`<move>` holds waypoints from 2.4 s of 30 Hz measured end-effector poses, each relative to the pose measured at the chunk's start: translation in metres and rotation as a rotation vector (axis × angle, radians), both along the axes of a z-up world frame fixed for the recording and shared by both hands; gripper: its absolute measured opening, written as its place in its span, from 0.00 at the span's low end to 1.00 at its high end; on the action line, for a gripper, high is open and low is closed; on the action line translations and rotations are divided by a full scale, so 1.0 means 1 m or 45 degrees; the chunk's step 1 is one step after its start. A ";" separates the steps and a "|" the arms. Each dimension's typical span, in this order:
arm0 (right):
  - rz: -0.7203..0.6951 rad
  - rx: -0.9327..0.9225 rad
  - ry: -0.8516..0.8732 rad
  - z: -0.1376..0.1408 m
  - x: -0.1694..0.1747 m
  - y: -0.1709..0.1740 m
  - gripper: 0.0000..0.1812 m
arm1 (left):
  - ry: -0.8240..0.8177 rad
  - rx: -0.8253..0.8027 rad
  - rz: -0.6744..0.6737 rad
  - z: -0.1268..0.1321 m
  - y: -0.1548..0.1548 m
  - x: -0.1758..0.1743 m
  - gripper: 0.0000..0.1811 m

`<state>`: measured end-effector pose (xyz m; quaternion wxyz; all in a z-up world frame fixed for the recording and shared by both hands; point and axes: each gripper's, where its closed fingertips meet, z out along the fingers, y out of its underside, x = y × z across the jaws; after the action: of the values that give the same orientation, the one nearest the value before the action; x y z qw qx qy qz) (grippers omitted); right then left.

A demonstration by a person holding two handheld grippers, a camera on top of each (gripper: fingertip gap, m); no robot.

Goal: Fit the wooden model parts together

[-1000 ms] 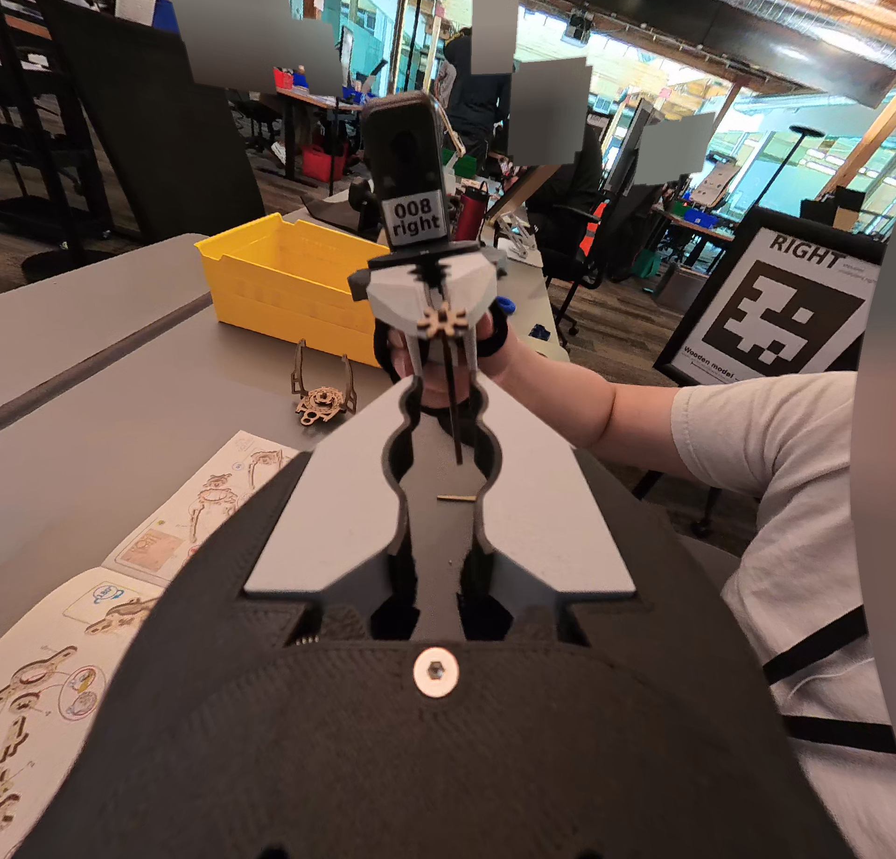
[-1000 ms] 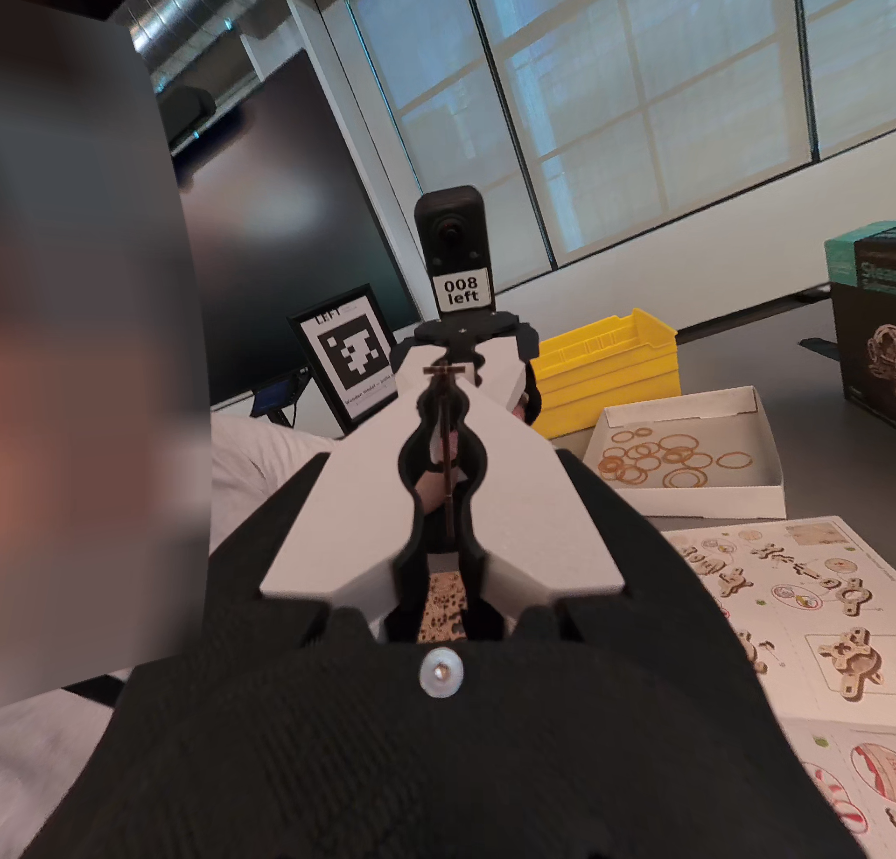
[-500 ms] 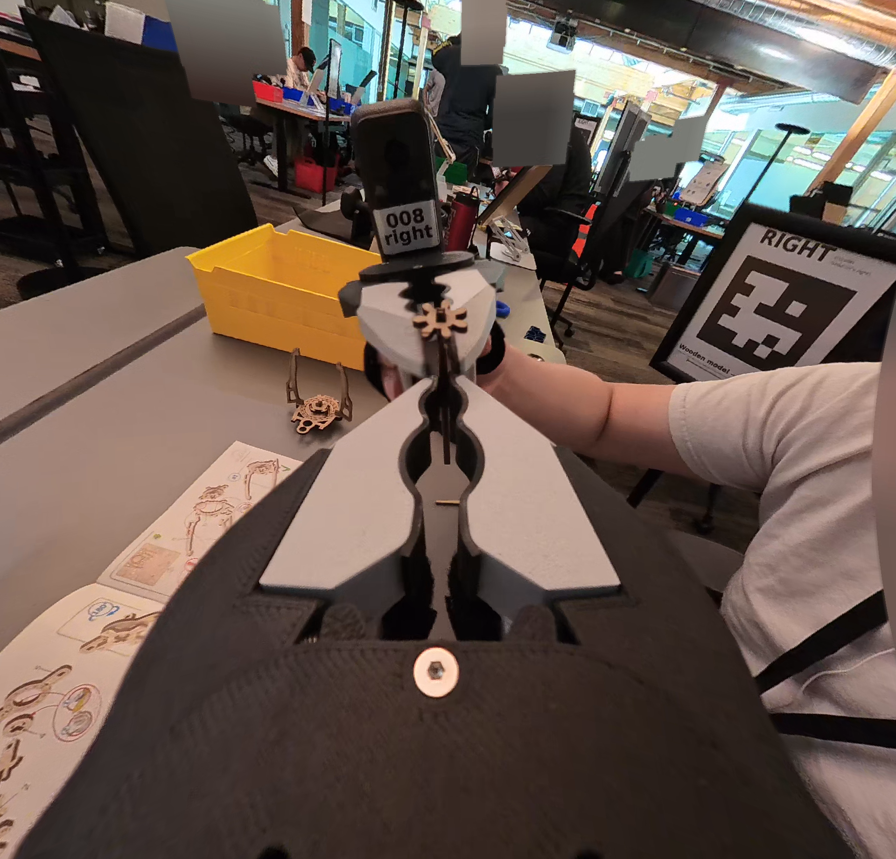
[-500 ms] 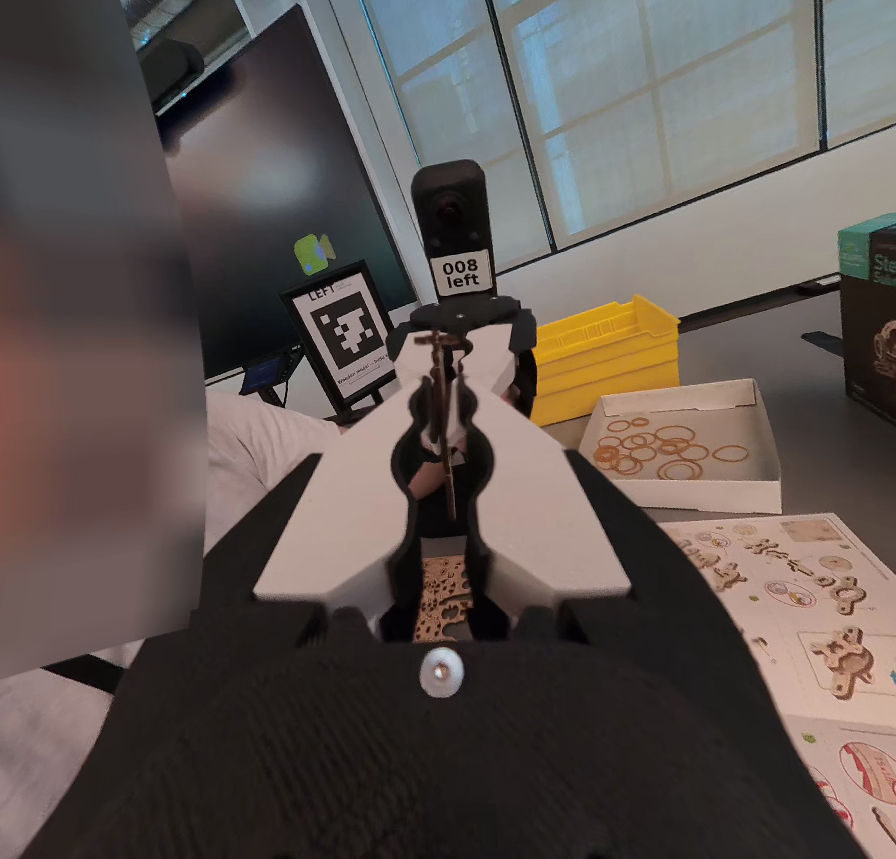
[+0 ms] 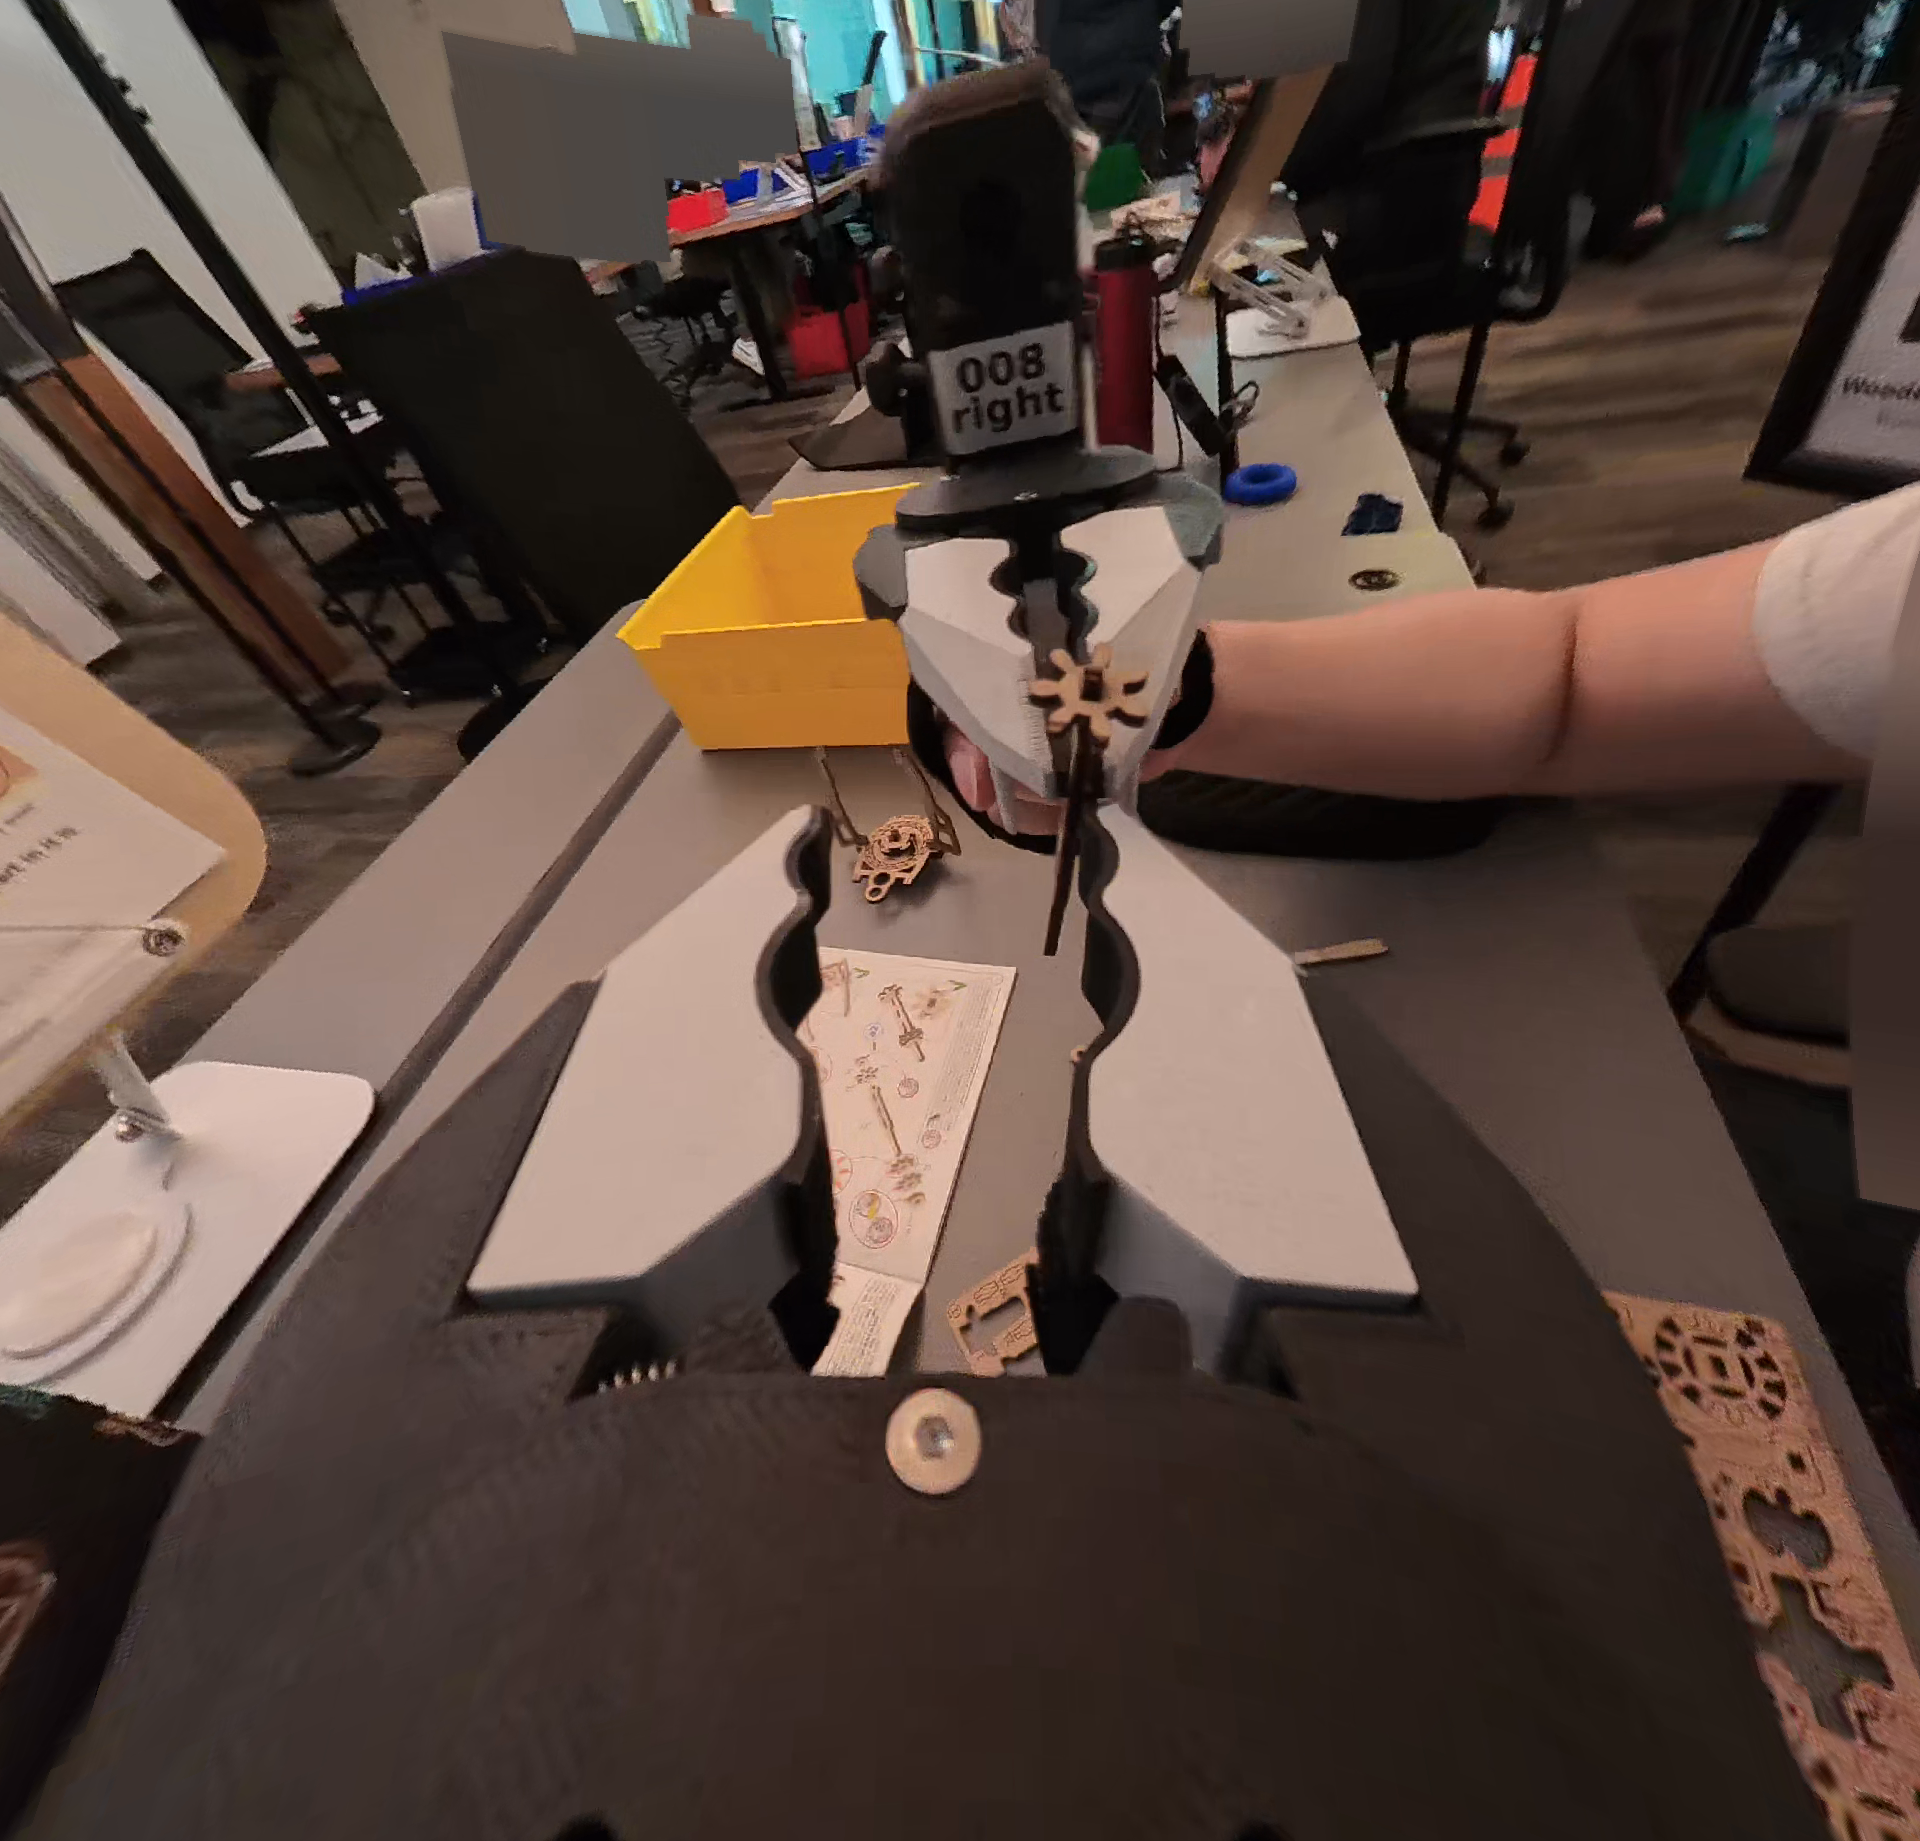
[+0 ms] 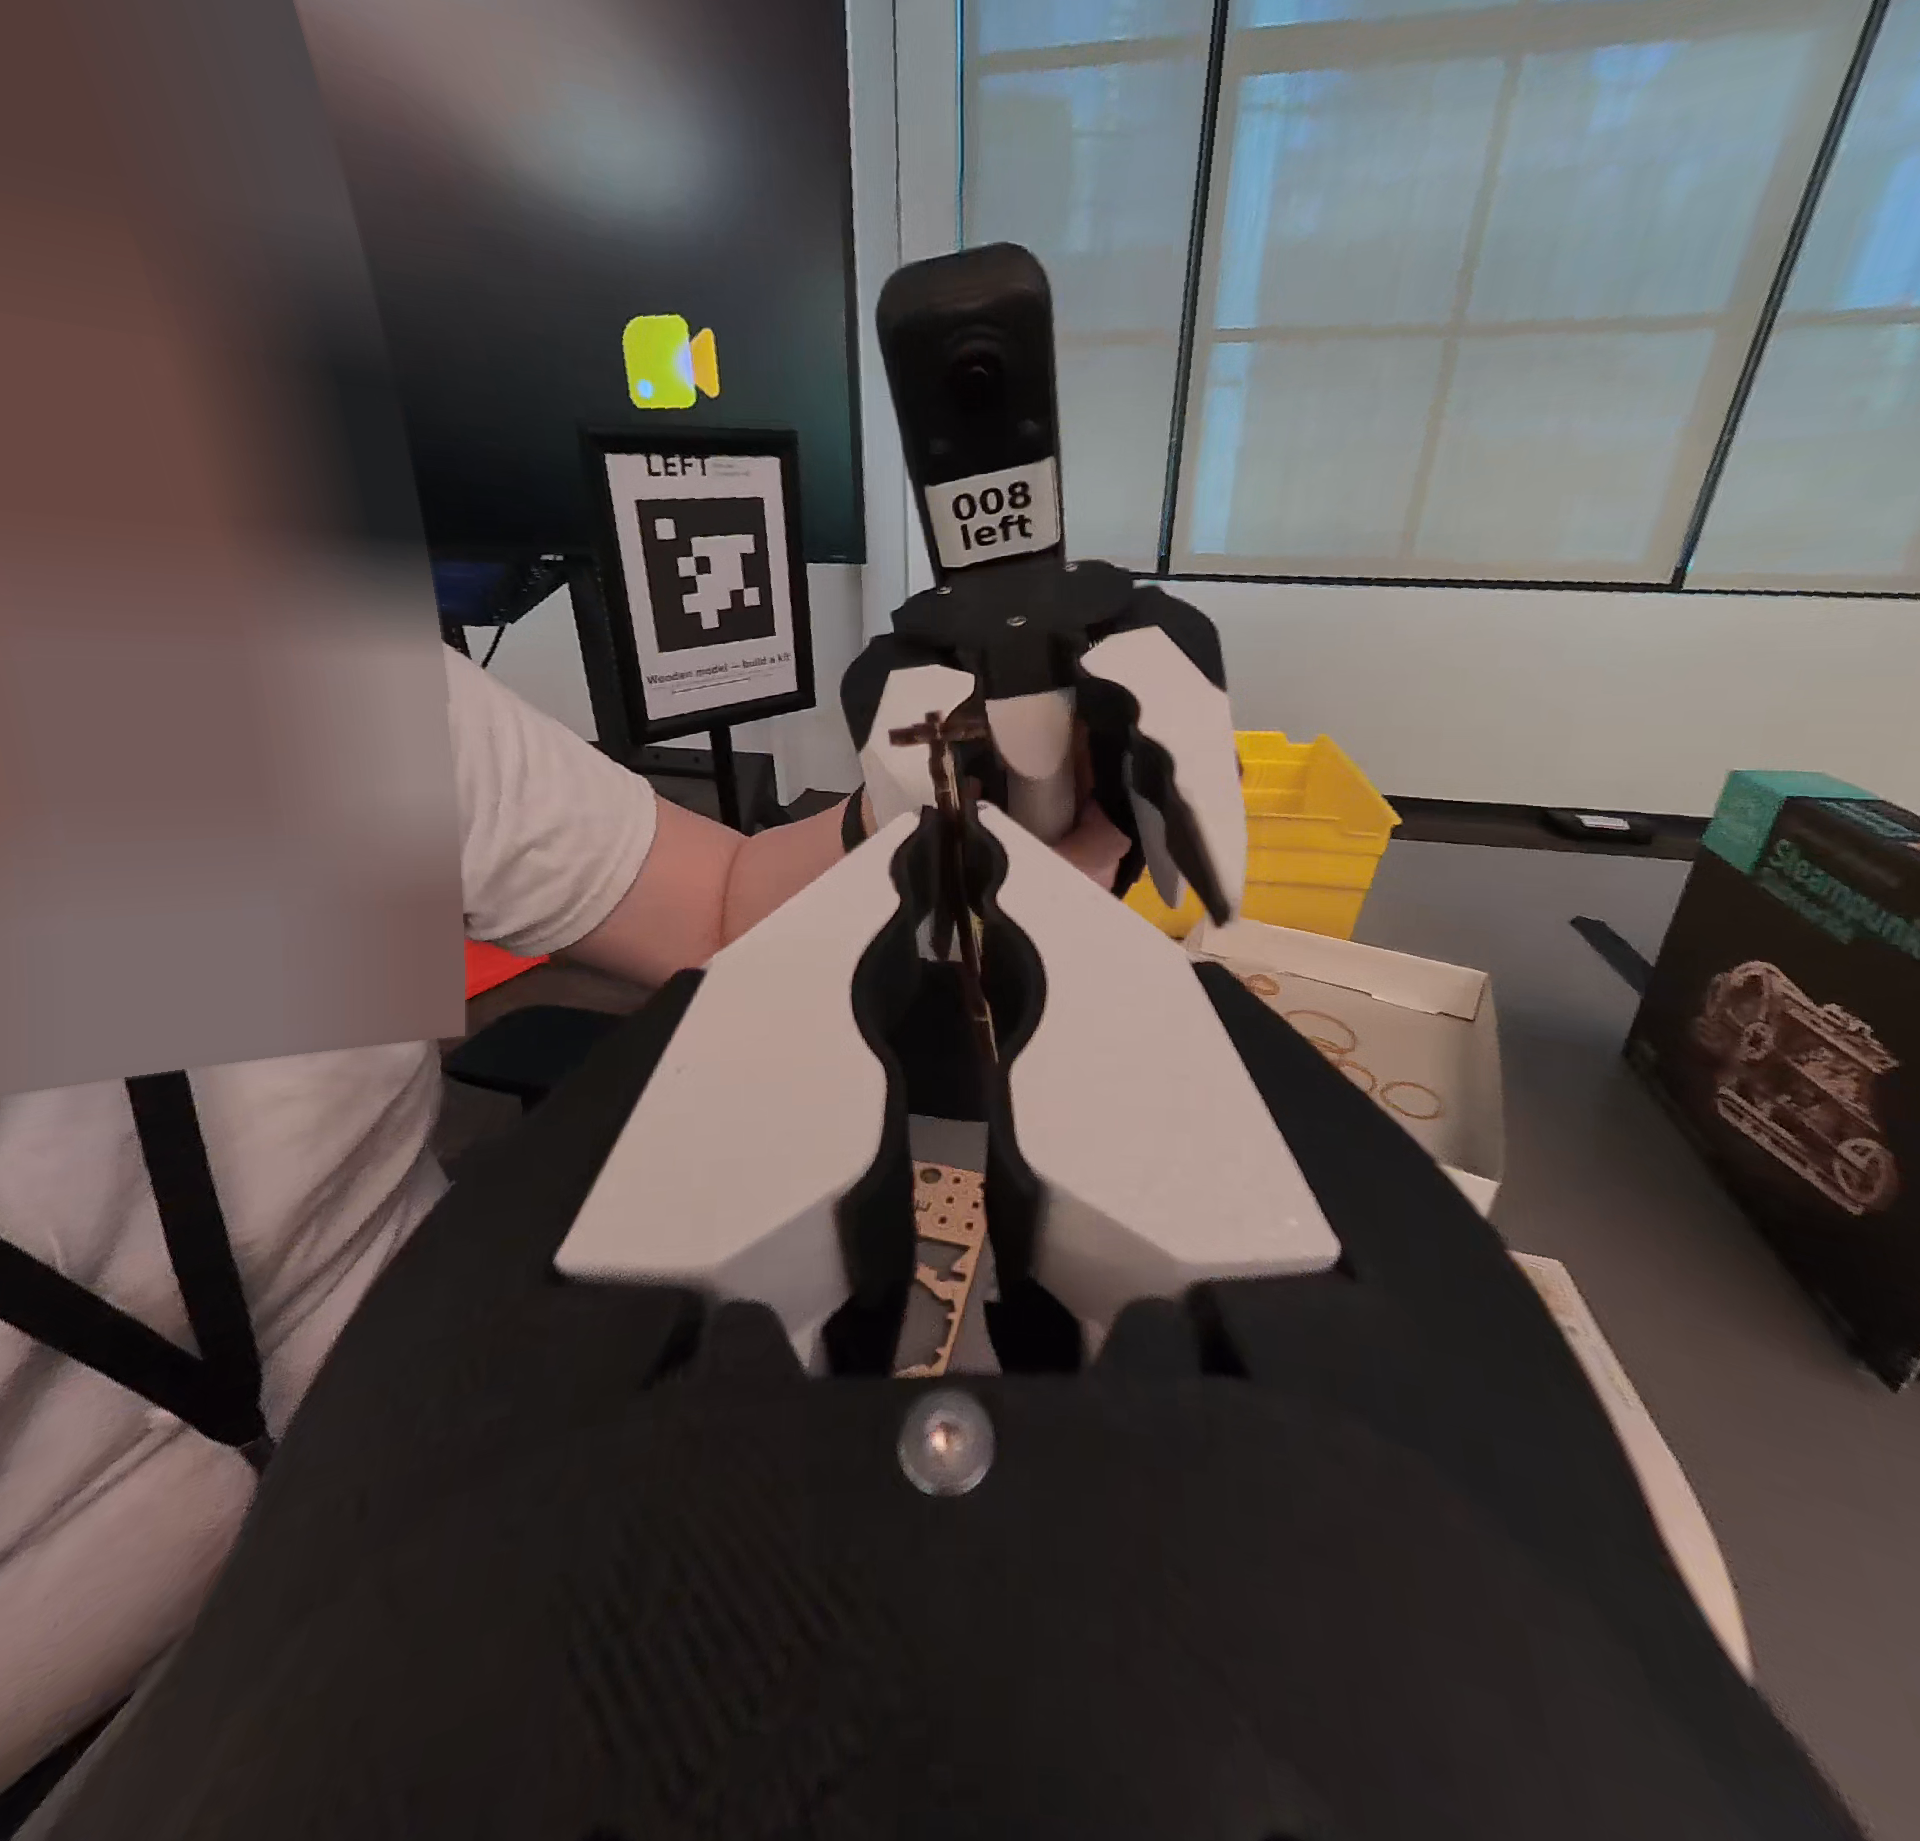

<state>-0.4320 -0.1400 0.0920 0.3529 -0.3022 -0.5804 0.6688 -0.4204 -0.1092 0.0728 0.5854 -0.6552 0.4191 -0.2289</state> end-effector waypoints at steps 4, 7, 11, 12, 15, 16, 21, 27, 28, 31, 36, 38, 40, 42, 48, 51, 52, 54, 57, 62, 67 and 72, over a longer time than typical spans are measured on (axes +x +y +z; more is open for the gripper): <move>0.026 -0.033 -0.002 0.000 0.000 -0.002 0.02 | 0.031 0.029 -0.020 0.000 -0.004 0.001 0.22; 0.034 -0.060 -0.012 0.000 -0.001 -0.003 0.02 | 0.041 0.031 -0.083 -0.002 -0.010 0.005 0.13; 0.036 -0.071 -0.012 0.001 -0.002 -0.003 0.01 | 0.029 -0.029 -0.127 -0.004 -0.014 0.006 0.13; 0.029 -0.091 0.004 0.003 -0.002 -0.002 0.01 | 0.041 -0.059 -0.141 -0.008 -0.015 0.006 0.14; 0.049 -0.177 0.041 0.013 0.003 0.003 0.01 | 0.086 -0.101 -0.148 -0.018 -0.014 0.009 0.15; 0.053 -0.180 0.042 0.014 0.005 0.004 0.01 | 0.083 -0.094 -0.148 -0.019 -0.013 0.011 0.14; 0.051 -0.134 0.097 0.012 0.008 0.007 0.01 | 0.054 -0.076 -0.156 -0.021 -0.012 0.019 0.09; -0.028 0.081 0.216 0.010 0.015 0.008 0.01 | 0.025 0.166 -0.170 0.009 -0.024 0.014 0.19; -0.045 0.134 0.225 0.008 0.016 0.007 0.01 | 0.024 0.207 -0.150 0.015 -0.025 0.012 0.20; -0.081 0.277 0.252 0.004 0.016 0.001 0.01 | 0.089 0.300 -0.124 0.021 -0.030 0.009 0.24; -0.078 0.421 0.262 -0.002 0.016 -0.011 0.01 | 0.209 0.539 -0.082 0.028 -0.042 0.017 0.19; -0.063 0.432 0.266 -0.002 0.016 -0.015 0.01 | 0.243 0.568 -0.097 0.027 -0.047 0.020 0.17; -0.053 0.429 0.265 -0.002 0.017 -0.016 0.01 | 0.266 0.561 -0.100 0.025 -0.048 0.021 0.16; -0.053 0.433 0.257 -0.004 0.016 -0.016 0.01 | 0.261 0.546 -0.110 0.024 -0.048 0.021 0.13; -0.065 0.447 0.249 -0.006 0.015 -0.015 0.01 | 0.237 0.517 -0.098 0.024 -0.044 0.020 0.09; -0.083 0.466 0.239 -0.007 0.013 -0.014 0.01 | 0.265 0.520 -0.077 0.020 -0.040 0.020 0.09; -0.093 0.475 0.229 -0.008 0.012 -0.013 0.01 | 0.274 0.521 -0.068 0.019 -0.039 0.020 0.08; -0.114 0.486 0.218 -0.010 0.010 -0.010 0.01 | 0.284 0.512 -0.051 0.018 -0.037 0.018 0.08; -0.137 0.485 0.190 -0.010 0.008 -0.007 0.01 | 0.298 0.508 -0.024 0.017 -0.033 0.016 0.08; -0.152 0.420 0.072 -0.013 0.004 -0.001 0.01 | 0.391 0.555 0.050 0.014 -0.026 0.009 0.08; -0.161 0.323 -0.071 -0.019 -0.003 0.005 0.01 | 0.470 0.541 0.104 0.008 -0.019 0.001 0.08; -0.148 0.205 -0.161 -0.021 -0.007 0.009 0.01 | 0.422 0.430 0.117 0.005 -0.014 -0.004 0.08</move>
<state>-0.4388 -0.1314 0.0706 0.3769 -0.3474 -0.6347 0.5782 -0.4247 -0.1233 0.0783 0.6196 -0.5951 0.5115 -0.0178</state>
